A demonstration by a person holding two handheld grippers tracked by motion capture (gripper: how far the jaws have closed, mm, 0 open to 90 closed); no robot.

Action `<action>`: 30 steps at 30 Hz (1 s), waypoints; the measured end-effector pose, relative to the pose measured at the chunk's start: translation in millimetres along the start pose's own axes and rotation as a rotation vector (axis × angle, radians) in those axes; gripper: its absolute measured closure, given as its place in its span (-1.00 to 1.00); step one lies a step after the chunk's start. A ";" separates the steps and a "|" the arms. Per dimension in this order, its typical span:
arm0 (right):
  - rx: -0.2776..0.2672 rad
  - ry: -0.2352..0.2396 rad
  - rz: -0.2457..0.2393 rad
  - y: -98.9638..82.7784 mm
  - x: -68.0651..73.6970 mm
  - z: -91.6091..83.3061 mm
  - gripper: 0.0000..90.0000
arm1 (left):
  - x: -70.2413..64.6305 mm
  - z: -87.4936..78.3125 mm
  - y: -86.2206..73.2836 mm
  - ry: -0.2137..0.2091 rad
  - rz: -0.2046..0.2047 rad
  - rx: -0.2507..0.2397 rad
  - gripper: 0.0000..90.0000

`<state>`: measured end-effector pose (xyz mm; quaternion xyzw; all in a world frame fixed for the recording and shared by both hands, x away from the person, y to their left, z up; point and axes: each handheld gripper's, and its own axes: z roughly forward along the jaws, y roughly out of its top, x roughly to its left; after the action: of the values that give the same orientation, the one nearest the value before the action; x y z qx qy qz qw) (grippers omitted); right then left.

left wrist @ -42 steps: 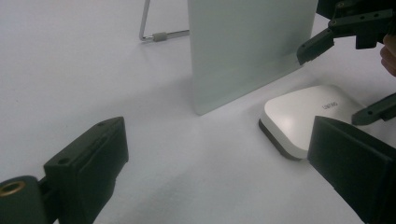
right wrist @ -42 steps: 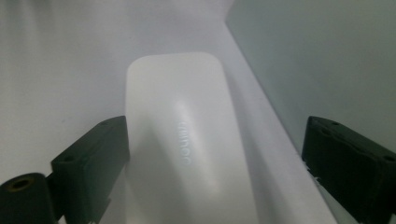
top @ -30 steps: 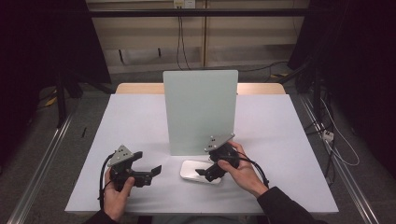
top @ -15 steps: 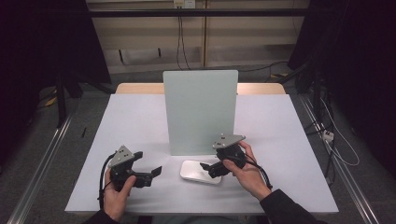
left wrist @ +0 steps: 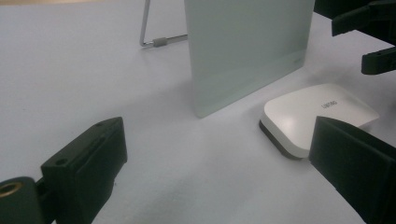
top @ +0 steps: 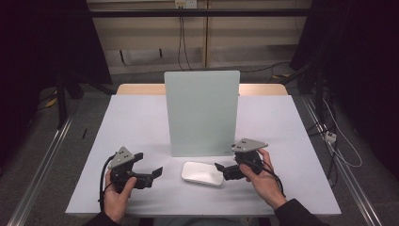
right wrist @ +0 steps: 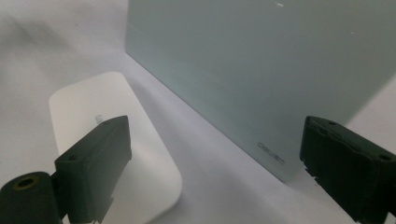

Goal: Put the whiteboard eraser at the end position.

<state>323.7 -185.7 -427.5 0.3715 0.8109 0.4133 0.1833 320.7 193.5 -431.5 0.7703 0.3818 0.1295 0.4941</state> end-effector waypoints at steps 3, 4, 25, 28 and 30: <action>-0.012 -0.029 0.026 -7.3 -5.8 -7.5 -0.81 | 0.3 0.1 -0.2 0.000 -0.003 0.002 -0.91; -0.012 -0.039 0.033 -9.9 -7.6 -9.9 -0.83 | 0.2 0.2 -0.2 0.002 -0.001 0.004 -0.91; -0.054 -0.180 0.183 -61.5 -39.3 -55.8 -0.83 | 1.1 -0.8 -0.4 0.017 -0.005 0.008 -0.91; -0.064 -0.202 0.201 -67.4 -42.3 -60.9 -0.83 | 1.3 -1.0 -0.6 0.019 -0.014 0.006 -0.90; -0.075 -0.216 0.210 -70.9 -43.8 -63.1 -0.83 | 1.0 -1.1 -0.5 0.020 -0.008 0.003 -0.90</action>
<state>282.3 -279.6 -447.8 0.4894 0.7271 0.4178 0.2391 320.5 195.1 -431.6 0.7681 0.3902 0.1346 0.4895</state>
